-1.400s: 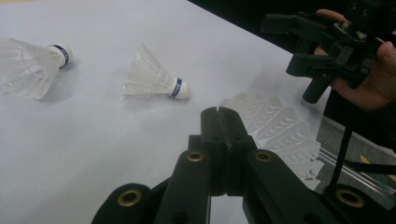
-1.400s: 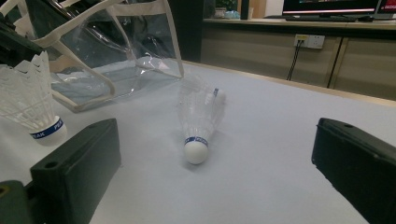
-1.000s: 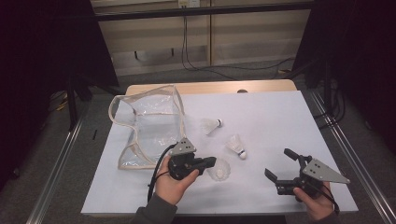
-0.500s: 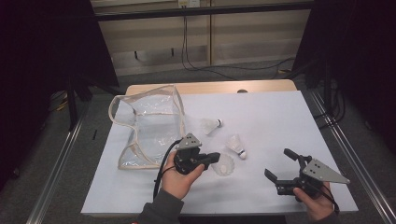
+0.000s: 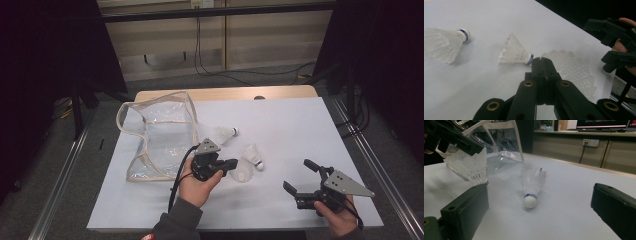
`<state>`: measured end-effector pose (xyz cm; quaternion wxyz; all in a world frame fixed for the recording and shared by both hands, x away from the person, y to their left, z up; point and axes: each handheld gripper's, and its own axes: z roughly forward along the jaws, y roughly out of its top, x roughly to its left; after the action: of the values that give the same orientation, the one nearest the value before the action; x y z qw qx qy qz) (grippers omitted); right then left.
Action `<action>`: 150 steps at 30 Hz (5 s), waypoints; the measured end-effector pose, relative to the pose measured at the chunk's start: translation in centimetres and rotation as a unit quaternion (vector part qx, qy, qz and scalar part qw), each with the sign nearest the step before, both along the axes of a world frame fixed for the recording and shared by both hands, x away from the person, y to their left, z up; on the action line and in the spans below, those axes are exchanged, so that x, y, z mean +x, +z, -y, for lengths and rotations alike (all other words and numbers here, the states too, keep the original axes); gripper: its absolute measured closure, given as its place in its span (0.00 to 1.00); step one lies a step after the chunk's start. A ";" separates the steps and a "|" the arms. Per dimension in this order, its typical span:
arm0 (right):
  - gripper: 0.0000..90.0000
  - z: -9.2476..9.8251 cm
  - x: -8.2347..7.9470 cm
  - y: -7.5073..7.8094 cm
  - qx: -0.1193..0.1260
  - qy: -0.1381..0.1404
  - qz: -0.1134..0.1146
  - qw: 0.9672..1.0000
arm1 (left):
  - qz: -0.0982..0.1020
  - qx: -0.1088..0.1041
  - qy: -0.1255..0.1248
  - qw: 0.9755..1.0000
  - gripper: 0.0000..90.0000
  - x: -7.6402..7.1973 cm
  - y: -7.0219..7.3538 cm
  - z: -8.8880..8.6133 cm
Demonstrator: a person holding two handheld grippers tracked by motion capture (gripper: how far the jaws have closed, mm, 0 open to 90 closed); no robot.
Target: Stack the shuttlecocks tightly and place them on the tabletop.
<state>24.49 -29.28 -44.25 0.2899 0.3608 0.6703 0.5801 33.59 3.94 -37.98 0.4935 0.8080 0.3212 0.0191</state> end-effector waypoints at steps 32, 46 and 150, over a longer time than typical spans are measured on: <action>0.01 0.1 0.0 0.0 0.001 0.000 0.000 1.000 | -0.008 0.025 0.038 0.999 1.00 2.1 -1.1 1.1; 0.01 0.2 0.0 0.0 0.002 0.000 0.001 1.000 | -0.009 0.017 0.050 0.999 1.00 2.9 0.8 0.9; 0.01 0.4 -0.2 0.1 0.008 0.008 0.007 1.000 | -0.015 0.136 0.176 0.975 0.98 9.5 -0.6 4.9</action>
<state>24.34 -29.66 -44.13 0.2875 0.3532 0.6666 0.5901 43.12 -0.96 -38.56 0.3630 0.7985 0.4605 0.1366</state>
